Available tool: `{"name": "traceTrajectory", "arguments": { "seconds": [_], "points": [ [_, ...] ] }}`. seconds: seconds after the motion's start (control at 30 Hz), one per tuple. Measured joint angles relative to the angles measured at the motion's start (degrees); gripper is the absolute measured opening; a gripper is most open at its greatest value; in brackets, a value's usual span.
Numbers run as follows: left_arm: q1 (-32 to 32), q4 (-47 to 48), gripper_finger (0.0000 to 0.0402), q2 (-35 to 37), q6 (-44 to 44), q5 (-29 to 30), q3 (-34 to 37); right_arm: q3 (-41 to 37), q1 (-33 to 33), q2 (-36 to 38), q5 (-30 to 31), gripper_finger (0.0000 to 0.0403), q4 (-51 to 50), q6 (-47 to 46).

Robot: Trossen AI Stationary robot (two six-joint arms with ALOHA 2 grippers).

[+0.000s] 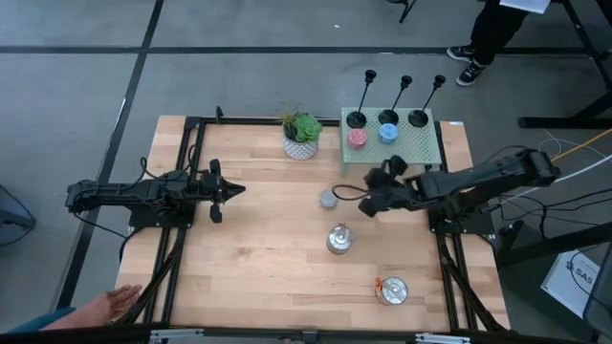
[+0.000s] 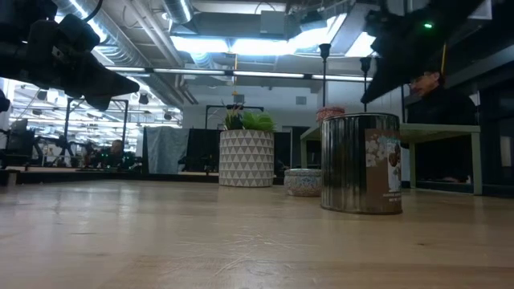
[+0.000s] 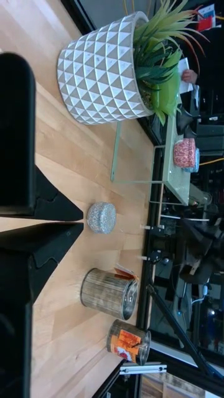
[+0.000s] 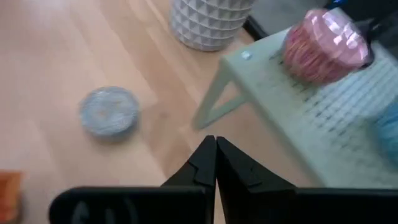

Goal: Pick & Place candle stick holders
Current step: Adjust the red yellow scented candle on the shelf

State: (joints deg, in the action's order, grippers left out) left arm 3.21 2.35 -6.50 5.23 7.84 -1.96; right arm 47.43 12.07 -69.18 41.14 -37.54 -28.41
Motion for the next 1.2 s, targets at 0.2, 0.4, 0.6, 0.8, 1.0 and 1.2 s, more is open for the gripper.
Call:
{"name": "traceTrajectory", "arguments": {
  "seconds": [0.2,0.4,0.6,0.8,1.0,1.2],
  "points": [
    [0.0,-0.1,0.0011,0.0,0.0,0.0,0.0,-12.7,6.2,8.8,-0.9,0.0010,21.1,3.7],
    [0.0,-0.5,0.0011,-0.1,0.0,0.0,0.1,-23.4,7.2,11.6,0.3,0.0009,46.5,13.4],
    [0.0,-0.6,0.0009,-0.1,0.0,0.0,0.1,-26.2,3.6,8.5,2.1,0.0009,56.2,14.2],
    [0.0,-0.7,0.0013,-0.1,0.0,0.0,0.1,-26.2,-0.5,4.8,2.2,0.0009,61.1,16.5],
    [0.0,-0.7,0.0008,-0.1,0.0,0.0,0.1,-26.1,-5.4,1.8,2.2,0.0009,65.6,15.9],
    [0.0,-0.8,0.0011,-0.1,0.0,0.0,0.1,-26.1,-10.2,-0.2,2.2,0.0009,68.8,15.8]
  ]
}}
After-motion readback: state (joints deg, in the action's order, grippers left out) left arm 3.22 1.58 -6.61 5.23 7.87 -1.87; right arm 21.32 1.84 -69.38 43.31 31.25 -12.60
